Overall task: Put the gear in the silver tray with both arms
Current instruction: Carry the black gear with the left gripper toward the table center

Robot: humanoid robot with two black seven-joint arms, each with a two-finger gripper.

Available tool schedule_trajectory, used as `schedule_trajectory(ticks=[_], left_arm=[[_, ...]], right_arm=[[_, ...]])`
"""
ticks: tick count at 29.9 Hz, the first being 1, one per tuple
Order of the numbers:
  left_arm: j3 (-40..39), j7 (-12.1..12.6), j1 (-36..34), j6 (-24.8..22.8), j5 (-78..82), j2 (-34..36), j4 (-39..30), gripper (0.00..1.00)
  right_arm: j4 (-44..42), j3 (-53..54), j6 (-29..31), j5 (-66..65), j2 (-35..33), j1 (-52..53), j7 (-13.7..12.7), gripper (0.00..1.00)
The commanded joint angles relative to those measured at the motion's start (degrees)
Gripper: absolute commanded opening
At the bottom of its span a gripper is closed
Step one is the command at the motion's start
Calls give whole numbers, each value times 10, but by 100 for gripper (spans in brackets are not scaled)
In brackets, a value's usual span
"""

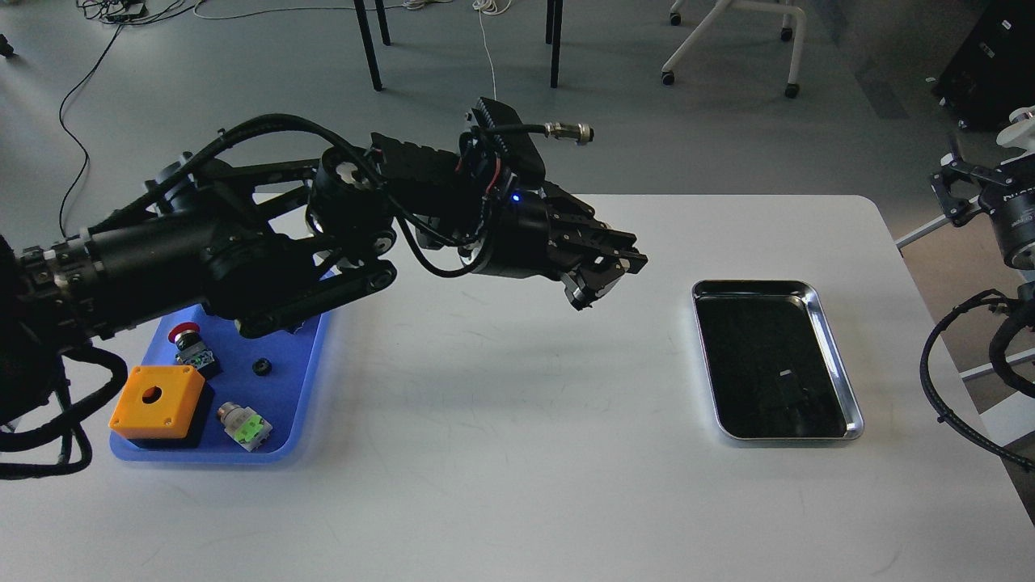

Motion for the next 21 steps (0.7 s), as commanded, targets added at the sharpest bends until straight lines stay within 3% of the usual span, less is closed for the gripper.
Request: schedule_trajectory(ticks=[1,8,11,21], left_arm=[[35,14,25,12,38,-51,21,20],[93,17,58,58,95,-134,117,20],[109,16,68,86,96,-134,159,20],[115,18,119,92,93,-134,203,20]], right_arm=[[47,-30,0,-3,-44,-52,1,99],[71,-26,0,-2,-70,-90,2,99],[78,-25,0,-2,-70,-90,2,99],[126,-16,0,-2,-80,-89,2,99]])
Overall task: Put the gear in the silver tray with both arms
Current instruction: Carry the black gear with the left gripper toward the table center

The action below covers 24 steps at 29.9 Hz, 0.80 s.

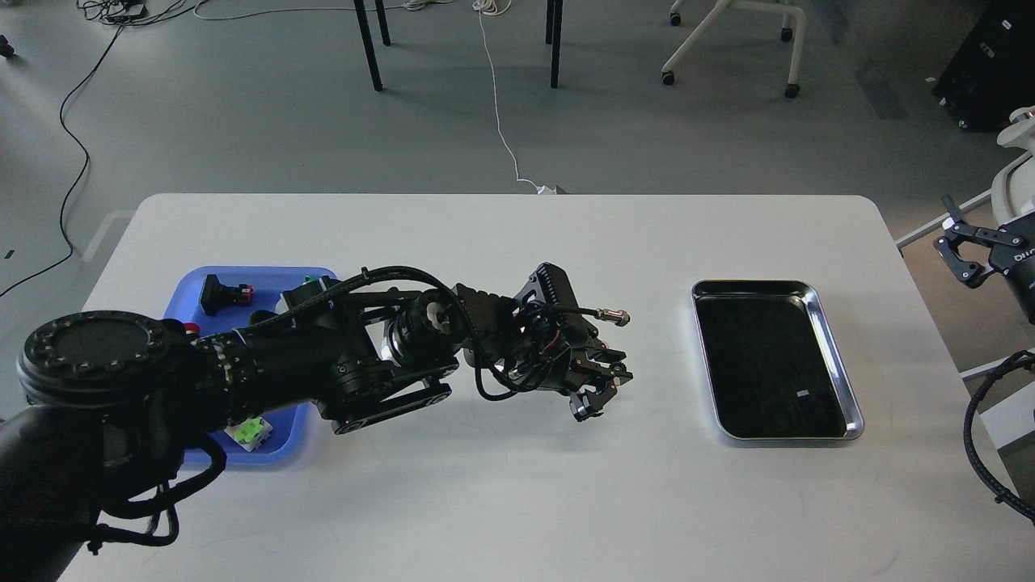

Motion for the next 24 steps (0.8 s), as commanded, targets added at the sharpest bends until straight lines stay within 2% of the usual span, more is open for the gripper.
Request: schedule_trajectory(ticks=[1,9,14,20,24], left_arm=[[0,0,11,2,0,0,11,21],[9,0,14,1,2,0,12,24],[19,-2,13,2,1,0,12,34],[18,-3,11,2,-3,0,12,35],[8,-6,11,3,-7,0,11,47]], right_arm=[[6,5,0,0,-2,1,0,99],[5,5,0,-1,-5,0,0,99],[5,6,0,-1,-5,0,0,99],[5,6,0,-1,-5,1,-1,99],[5,6,0,-1,-6,5,-1,99]])
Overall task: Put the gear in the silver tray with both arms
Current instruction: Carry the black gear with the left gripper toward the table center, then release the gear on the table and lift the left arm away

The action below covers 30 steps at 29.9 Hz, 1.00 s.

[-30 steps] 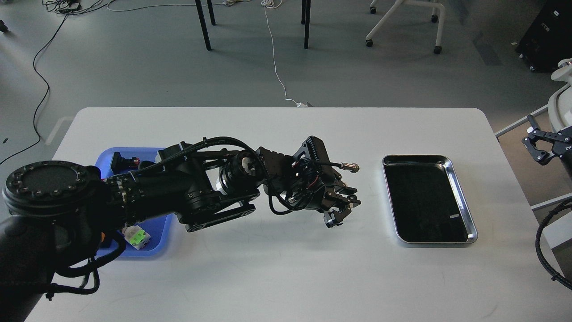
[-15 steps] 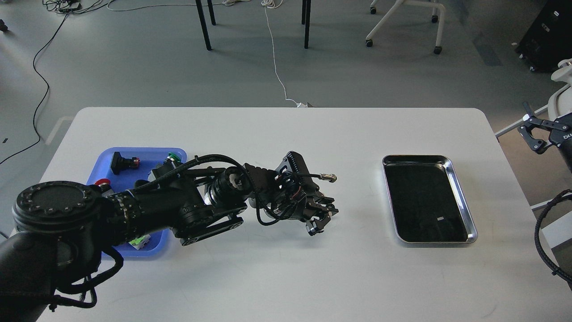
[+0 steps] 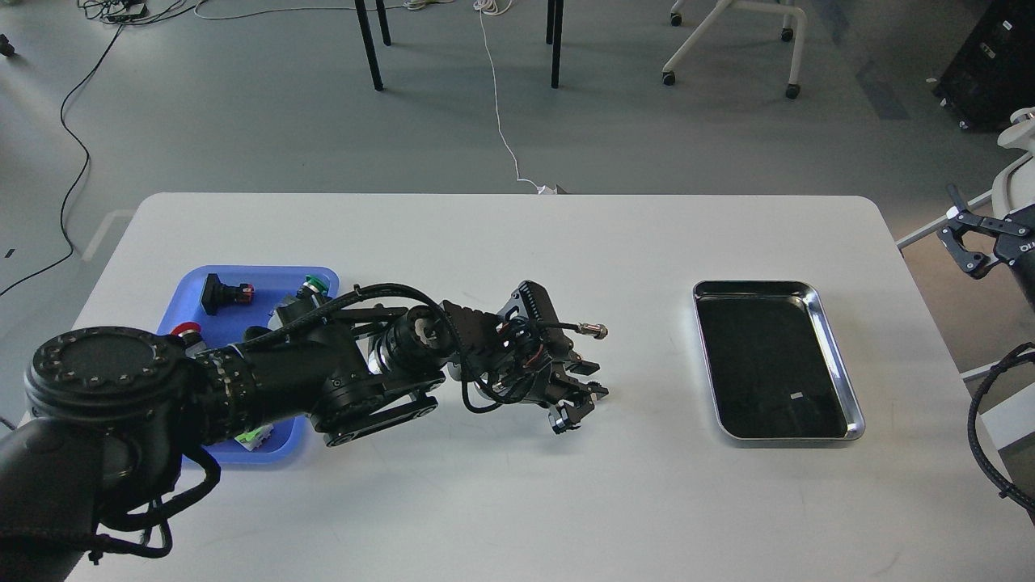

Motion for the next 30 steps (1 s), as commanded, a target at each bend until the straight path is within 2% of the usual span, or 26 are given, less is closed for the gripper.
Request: schedule_trajectory(ticks=[1,3,4,7,8,11,16,19,23,27,30], left_arm=[[-12,-4,0,4,-7,0,-2,47],[-35,-5,-4,14,-38,0,-2,52],[-59,-4,-5,18,-74,0,-2,60],[-152,-3,-3,13,-239,0,-6,93],[-175,-3,-4,12,-299,0,-8,96],[-209,-3,-18,-3,-483,3,-9,98],[-211,-4,-63,-5,-728,70,-3,98],[-231,-4,-62,-5,-838,120,-3,98],[-315,1,-46,-8,-991,184,2,98],[-357,2,-11,-9,-1057,237,12,98],[-376,3,13,-13,-1081,259,16,98]], right_arm=[[-1,-1,0,0,-2,7,0,99],[-3,-2,0,-1,-4,14,0,99],[-4,-3,0,-2,-5,20,0,99],[3,-9,0,-35,-39,39,0,99],[3,-9,0,-54,-47,45,0,99],[7,-10,0,-112,-54,77,0,99],[7,-49,0,-143,-75,142,0,99],[6,-135,0,-143,-99,211,0,99],[1,-353,0,-144,-98,396,0,99],[0,-524,0,-166,-78,543,0,99],[3,-594,0,-218,-39,604,0,99]])
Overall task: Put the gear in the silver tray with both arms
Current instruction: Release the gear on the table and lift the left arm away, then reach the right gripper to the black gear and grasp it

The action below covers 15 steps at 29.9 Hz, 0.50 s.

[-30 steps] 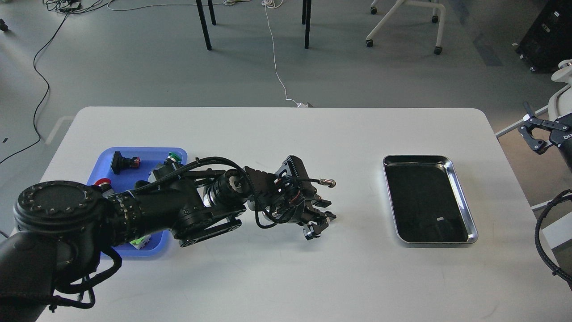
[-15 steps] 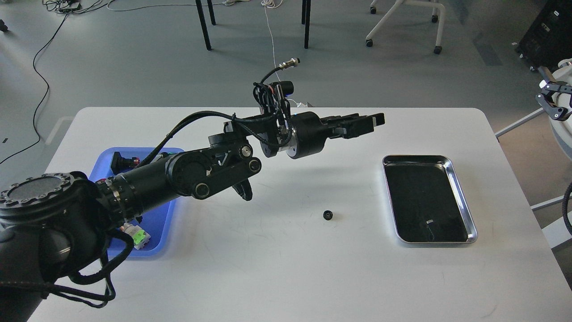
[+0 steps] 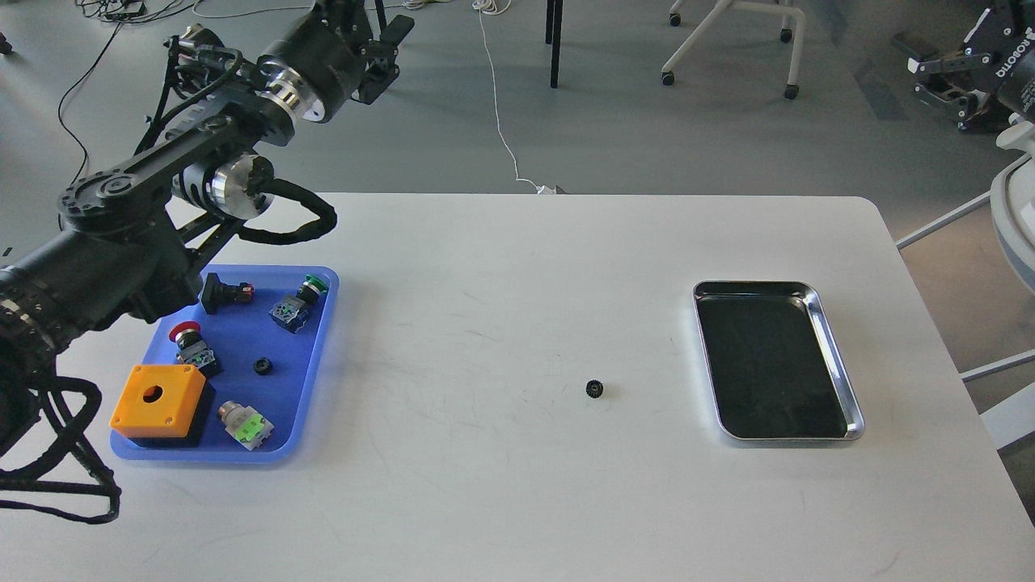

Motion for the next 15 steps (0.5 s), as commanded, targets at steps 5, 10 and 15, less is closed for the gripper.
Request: schedule_trajectory(ticks=[5,10,15], left_arm=[[-38,2,40,-60,-65,28,27,98],[-47,2,48,-104,-121,32,62,98],[-47,10,50,-132,-136,34,93,98]], right_arm=[[1,-154,0,-137,131,125,0,99],[3,-294,0,-150,244,190,1,99],[4,-367,0,-209,354,204,14,99]])
